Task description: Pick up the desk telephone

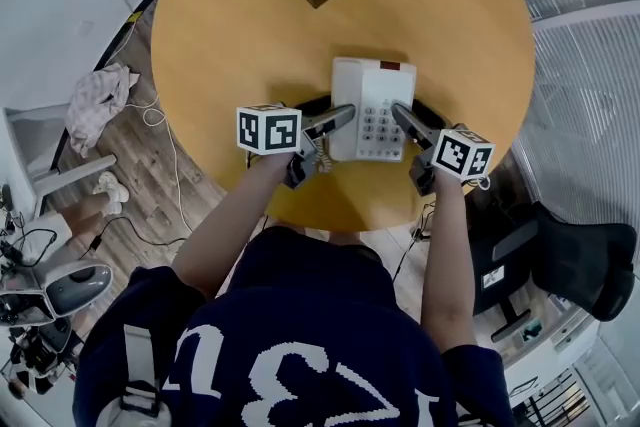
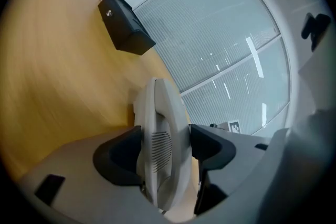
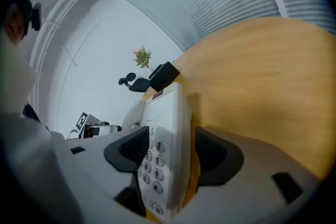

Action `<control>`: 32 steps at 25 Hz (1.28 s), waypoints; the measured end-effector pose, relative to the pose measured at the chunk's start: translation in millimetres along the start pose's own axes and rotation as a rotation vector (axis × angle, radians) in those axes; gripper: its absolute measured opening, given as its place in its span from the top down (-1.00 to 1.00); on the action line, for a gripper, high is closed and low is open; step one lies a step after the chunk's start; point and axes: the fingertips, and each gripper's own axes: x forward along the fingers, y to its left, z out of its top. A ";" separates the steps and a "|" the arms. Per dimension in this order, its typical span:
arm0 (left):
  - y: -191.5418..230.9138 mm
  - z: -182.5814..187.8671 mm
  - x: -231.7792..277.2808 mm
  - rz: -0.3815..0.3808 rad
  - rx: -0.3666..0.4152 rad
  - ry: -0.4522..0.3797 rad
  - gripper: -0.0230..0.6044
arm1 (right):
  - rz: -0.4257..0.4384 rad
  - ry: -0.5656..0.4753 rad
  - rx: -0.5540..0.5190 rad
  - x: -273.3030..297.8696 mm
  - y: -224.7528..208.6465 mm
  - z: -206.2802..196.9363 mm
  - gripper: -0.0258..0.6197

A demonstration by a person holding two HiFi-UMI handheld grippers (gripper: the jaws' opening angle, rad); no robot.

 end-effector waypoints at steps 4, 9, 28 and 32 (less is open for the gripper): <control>0.8 -0.2 2.3 -0.033 -0.020 0.041 -0.01 | 0.057 0.038 0.067 8.2 -1.1 -7.2 0.15; 0.7 0.0 2.6 -0.059 -0.025 0.058 -0.03 | 0.070 0.044 0.139 11.2 -2.3 -5.7 0.15; -82.2 57.5 -62.5 -0.093 0.241 -0.136 0.01 | 0.168 -0.138 -0.147 -35.2 95.2 69.0 0.21; -121.4 79.9 -82.3 -0.128 0.339 -0.223 0.01 | 0.189 -0.223 -0.260 -58.9 131.4 102.1 0.21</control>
